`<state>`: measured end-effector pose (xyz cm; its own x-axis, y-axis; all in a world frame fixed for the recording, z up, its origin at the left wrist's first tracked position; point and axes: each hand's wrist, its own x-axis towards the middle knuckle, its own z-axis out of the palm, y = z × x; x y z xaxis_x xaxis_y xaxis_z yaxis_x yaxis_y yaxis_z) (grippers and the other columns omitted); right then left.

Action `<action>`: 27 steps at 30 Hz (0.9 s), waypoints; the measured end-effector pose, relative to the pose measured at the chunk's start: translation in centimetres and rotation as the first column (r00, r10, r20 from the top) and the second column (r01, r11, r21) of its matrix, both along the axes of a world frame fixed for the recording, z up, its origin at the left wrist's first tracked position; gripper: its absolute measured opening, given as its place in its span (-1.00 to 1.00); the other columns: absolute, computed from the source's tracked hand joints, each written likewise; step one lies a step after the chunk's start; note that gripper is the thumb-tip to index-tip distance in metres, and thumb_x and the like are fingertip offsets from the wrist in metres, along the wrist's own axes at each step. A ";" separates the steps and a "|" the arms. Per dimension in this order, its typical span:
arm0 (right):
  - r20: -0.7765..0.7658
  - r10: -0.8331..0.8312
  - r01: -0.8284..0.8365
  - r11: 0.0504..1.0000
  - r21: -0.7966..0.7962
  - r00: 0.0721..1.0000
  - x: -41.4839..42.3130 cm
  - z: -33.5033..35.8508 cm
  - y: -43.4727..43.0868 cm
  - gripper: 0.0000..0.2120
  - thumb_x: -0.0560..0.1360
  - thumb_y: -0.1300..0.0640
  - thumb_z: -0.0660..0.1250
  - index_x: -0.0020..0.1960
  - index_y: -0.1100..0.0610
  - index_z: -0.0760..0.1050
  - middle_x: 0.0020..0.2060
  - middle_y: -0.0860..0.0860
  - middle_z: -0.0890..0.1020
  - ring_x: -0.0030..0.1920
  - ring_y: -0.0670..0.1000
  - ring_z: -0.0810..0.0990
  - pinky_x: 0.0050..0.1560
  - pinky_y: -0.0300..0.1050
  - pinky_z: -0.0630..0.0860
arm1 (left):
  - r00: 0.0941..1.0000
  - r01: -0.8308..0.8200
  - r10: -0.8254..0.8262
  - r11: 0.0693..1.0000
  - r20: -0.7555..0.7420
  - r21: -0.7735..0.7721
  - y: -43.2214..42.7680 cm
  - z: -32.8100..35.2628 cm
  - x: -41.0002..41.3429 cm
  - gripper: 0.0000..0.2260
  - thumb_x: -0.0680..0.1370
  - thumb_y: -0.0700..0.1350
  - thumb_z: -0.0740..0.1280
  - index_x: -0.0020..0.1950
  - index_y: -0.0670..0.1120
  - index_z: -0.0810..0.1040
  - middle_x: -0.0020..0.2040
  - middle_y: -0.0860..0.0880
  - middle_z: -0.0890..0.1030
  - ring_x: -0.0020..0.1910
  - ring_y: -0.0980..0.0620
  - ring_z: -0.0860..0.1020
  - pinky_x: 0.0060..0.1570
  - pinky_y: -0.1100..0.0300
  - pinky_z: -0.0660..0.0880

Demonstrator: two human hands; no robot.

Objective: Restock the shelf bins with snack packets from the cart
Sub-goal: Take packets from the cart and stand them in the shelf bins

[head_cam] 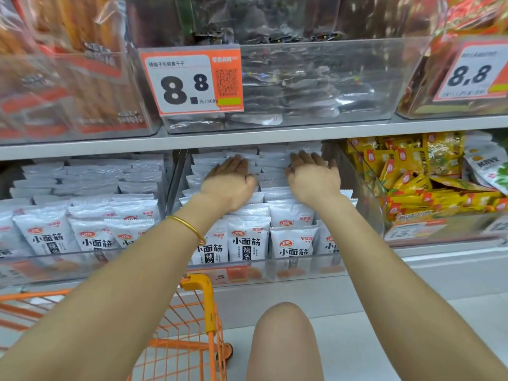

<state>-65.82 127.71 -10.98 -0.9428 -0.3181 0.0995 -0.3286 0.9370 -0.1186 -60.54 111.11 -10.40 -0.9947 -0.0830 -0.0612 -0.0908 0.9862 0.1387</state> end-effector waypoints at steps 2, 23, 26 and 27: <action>-0.005 0.066 -0.066 0.998 0.005 0.998 0.0 0.0 -1.2 -0.54 0.63 -0.02 -0.04 0.51 0.04 0.10 0.52 0.00 0.11 0.52 0.07 0.05 0.46 0.24 -0.05 | 0.999 -0.004 0.004 1.000 -0.043 0.005 0.0 0.1 -0.4 -0.50 0.62 -0.02 -0.04 0.54 -0.11 -0.04 0.56 -0.05 -0.05 0.52 0.03 -0.05 0.48 0.09 -0.05; -0.063 0.272 -0.276 0.958 -0.078 0.960 16.2 -0.3 0.8 -0.80 0.56 0.04 0.21 0.09 0.06 0.54 0.01 0.02 0.53 0.06 0.10 0.57 -0.17 -0.10 0.43 | 0.748 0.147 -0.218 0.976 -0.627 -0.163 2.4 -3.1 13.9 -0.82 0.46 -0.03 0.23 -0.20 -0.05 0.59 -0.19 -0.01 0.54 -0.13 -0.04 0.38 -0.16 0.09 0.21; -0.011 0.215 -0.215 0.976 0.047 0.976 16.6 -1.8 0.4 -0.77 0.60 0.04 0.14 0.14 0.07 0.49 0.06 0.05 0.56 0.09 0.12 0.58 -0.19 -0.13 0.38 | 0.784 0.114 -0.295 0.933 -0.546 -0.340 2.3 -4.7 14.6 -0.92 0.30 -0.04 0.37 -0.36 -0.03 0.58 -0.28 -0.01 0.50 -0.17 -0.03 0.30 -0.20 0.11 0.17; -0.014 0.195 -0.193 0.979 0.062 0.981 16.5 -2.2 0.3 -0.77 0.60 0.04 0.13 0.14 0.07 0.49 0.06 0.05 0.57 0.08 0.13 0.59 -0.19 -0.13 0.38 | 0.797 0.101 -0.296 0.925 -0.527 -0.367 2.2 -5.0 14.5 -0.93 0.26 -0.05 0.39 -0.39 -0.03 0.57 -0.29 -0.02 0.49 -0.17 -0.04 0.30 -0.20 0.11 0.16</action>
<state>-49.30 127.96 -13.23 -0.8606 -0.5008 0.0932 -0.5067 0.8603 -0.0557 -46.02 113.33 -15.44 -0.8373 0.2030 0.5076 0.1100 0.9721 -0.2073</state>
